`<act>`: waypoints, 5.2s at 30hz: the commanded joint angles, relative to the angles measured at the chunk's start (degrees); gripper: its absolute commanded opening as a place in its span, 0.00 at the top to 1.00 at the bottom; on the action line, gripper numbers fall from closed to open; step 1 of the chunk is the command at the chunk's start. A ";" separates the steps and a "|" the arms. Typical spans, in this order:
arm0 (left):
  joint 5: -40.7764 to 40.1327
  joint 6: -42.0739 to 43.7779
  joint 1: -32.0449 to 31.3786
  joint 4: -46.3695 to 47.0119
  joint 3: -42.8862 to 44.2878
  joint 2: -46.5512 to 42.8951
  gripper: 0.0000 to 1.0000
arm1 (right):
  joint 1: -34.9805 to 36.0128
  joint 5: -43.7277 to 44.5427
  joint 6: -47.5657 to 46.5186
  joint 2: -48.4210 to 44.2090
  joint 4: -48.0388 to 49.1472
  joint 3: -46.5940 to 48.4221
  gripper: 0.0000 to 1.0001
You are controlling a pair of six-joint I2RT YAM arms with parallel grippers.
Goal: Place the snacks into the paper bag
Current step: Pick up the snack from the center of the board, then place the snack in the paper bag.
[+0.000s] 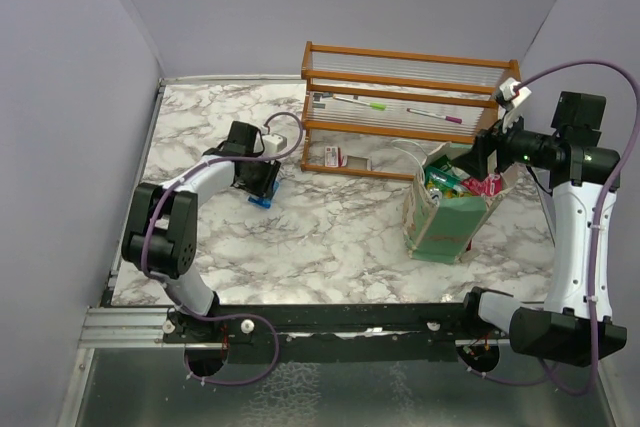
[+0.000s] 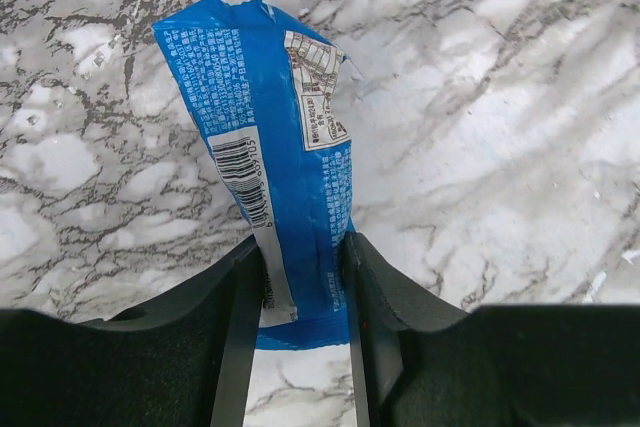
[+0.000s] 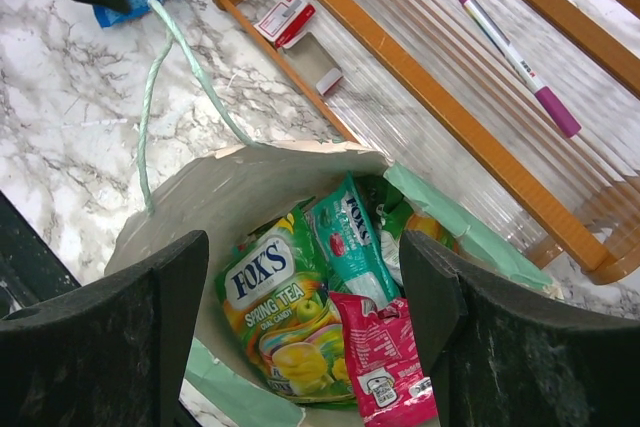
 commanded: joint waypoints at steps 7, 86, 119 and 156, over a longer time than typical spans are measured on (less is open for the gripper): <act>8.00 5.34 -0.02 -1.72 -1.90 -10.21 0.70 | 0.60 -2.98 1.17 -0.10 0.71 1.58 0.23; 22.86 6.27 -30.49 -10.76 42.09 -8.58 0.68 | 11.67 -20.90 32.63 -3.20 38.39 -9.08 0.99; 14.16 5.46 -15.76 -9.56 34.91 -19.51 0.10 | -5.91 15.81 -0.47 -18.93 7.16 -6.93 0.99; 14.84 3.06 -9.71 -7.52 30.08 -23.05 0.08 | -6.08 20.04 -5.43 -5.66 -2.61 -0.95 0.99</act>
